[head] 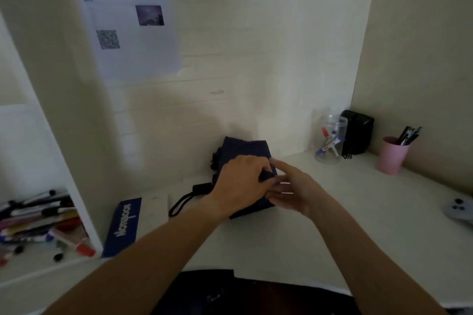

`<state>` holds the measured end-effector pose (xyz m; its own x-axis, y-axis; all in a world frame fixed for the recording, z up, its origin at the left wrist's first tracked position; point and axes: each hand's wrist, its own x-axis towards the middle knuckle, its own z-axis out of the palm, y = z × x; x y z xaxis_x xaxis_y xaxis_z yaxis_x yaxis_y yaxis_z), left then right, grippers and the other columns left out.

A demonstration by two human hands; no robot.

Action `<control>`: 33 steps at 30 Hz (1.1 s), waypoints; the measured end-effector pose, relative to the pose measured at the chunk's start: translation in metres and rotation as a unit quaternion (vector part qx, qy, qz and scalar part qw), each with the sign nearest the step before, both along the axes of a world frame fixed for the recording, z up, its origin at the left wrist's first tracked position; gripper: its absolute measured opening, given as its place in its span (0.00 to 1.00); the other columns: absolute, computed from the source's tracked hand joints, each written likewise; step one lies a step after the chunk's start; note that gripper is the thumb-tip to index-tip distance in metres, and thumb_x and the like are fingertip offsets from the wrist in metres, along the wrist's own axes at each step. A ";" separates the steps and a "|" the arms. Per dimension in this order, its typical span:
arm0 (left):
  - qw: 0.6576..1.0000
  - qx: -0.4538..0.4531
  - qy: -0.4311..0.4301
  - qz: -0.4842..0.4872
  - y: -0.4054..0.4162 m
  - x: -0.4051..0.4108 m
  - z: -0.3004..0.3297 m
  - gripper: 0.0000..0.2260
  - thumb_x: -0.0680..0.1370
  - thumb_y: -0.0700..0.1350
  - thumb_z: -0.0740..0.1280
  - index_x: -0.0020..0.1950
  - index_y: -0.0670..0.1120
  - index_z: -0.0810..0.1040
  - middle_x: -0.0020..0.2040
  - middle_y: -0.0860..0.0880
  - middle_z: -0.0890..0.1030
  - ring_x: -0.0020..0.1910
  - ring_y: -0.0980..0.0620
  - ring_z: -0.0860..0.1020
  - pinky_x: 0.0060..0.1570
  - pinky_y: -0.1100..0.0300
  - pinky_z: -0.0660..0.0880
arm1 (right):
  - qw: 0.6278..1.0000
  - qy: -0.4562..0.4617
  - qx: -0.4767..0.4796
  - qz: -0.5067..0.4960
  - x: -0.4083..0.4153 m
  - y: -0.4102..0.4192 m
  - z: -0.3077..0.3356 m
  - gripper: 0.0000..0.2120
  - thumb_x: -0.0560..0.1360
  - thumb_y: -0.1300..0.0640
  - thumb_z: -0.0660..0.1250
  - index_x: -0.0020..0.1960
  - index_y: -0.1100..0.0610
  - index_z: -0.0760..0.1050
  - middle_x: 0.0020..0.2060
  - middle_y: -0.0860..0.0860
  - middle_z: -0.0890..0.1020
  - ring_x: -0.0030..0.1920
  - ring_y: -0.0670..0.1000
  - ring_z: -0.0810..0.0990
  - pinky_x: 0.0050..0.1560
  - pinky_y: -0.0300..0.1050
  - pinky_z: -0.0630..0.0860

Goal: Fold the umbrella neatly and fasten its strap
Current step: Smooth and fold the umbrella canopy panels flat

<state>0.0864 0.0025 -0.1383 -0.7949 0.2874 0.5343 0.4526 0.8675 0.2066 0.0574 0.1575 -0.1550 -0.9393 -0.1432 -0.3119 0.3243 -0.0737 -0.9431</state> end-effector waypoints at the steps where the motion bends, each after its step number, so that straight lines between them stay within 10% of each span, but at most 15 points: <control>1: 1.000 -0.013 0.001 0.001 0.006 0.006 -0.011 0.08 0.77 0.55 0.70 0.53 0.54 0.83 0.48 0.53 0.83 0.47 0.52 0.80 0.46 0.53 0.78 | 1.000 0.003 0.019 0.000 0.005 0.001 0.000 0.18 0.73 0.52 0.74 0.55 0.66 0.81 0.41 0.59 0.86 0.40 0.56 0.85 0.41 0.47 0.84; 5: 0.999 -0.024 -0.038 0.001 0.011 0.031 -0.049 0.11 0.78 0.58 0.68 0.56 0.56 0.84 0.49 0.54 0.83 0.47 0.52 0.80 0.45 0.55 0.76 | 0.998 0.016 0.063 -0.021 0.013 0.011 -0.019 0.11 0.72 0.70 0.71 0.54 0.72 0.80 0.48 0.64 0.85 0.40 0.55 0.85 0.42 0.47 0.84; 8: 0.980 0.150 -0.132 0.001 0.004 0.049 -0.071 0.15 0.76 0.64 0.68 0.49 0.55 0.86 0.41 0.56 0.85 0.39 0.58 0.82 0.41 0.57 0.79 | 1.000 -0.001 0.021 -0.009 0.024 0.018 -0.034 0.14 0.71 0.70 0.74 0.56 0.68 0.81 0.51 0.64 0.85 0.43 0.55 0.85 0.41 0.44 0.85; 11: 0.866 0.389 -0.311 0.044 0.004 0.064 -0.082 0.23 0.80 0.64 0.64 0.47 0.46 0.87 0.39 0.48 0.87 0.39 0.50 0.85 0.41 0.53 0.83 | 1.000 -0.023 -0.015 0.009 0.040 0.021 -0.045 0.14 0.70 0.73 0.73 0.54 0.65 0.80 0.48 0.60 0.85 0.46 0.54 0.84 0.45 0.44 0.83; 15: 0.736 0.450 -0.492 0.116 0.001 0.073 -0.099 0.33 0.79 0.69 0.58 0.52 0.41 0.86 0.44 0.43 0.88 0.43 0.46 0.87 0.50 0.51 0.83 | 0.998 -0.034 -0.038 0.021 0.060 0.023 -0.055 0.17 0.71 0.77 0.68 0.57 0.64 0.78 0.46 0.61 0.85 0.44 0.56 0.83 0.49 0.49 0.81; 20: 0.534 0.703 -0.464 0.067 0.005 0.060 -0.107 0.21 0.76 0.58 0.73 0.62 0.47 0.78 0.56 0.42 0.85 0.53 0.42 0.85 0.51 0.49 0.82 | 0.996 -0.048 -0.072 0.023 0.075 0.029 -0.067 0.20 0.71 0.80 0.66 0.59 0.65 0.77 0.49 0.64 0.85 0.43 0.57 0.83 0.50 0.52 0.81; 28: 0.605 0.720 -0.336 0.046 -0.004 0.048 -0.128 0.25 0.74 0.35 0.76 0.68 0.46 0.75 0.62 0.46 0.83 0.58 0.45 0.83 0.39 0.56 0.83 | 0.993 -0.070 -0.094 -0.016 0.100 0.033 -0.103 0.18 0.72 0.79 0.59 0.59 0.72 0.75 0.44 0.65 0.82 0.39 0.59 0.80 0.43 0.49 0.81; 33: 0.691 0.648 -0.319 0.028 -0.012 0.053 -0.137 0.30 0.73 0.35 0.77 0.72 0.48 0.71 0.64 0.47 0.81 0.61 0.46 0.81 0.59 0.49 0.81 | 0.999 -0.042 0.008 0.002 0.121 0.030 -0.125 0.17 0.72 0.76 0.57 0.51 0.63 0.81 0.43 0.57 0.88 0.45 0.54 0.84 0.54 0.52 0.81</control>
<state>0.1392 -0.0092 -0.2754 -0.9779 -0.1444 -0.1510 -0.1168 -0.2210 0.9683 0.1787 0.1876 -0.2797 -0.9096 -0.1410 -0.3909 0.4017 -0.0578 -0.9139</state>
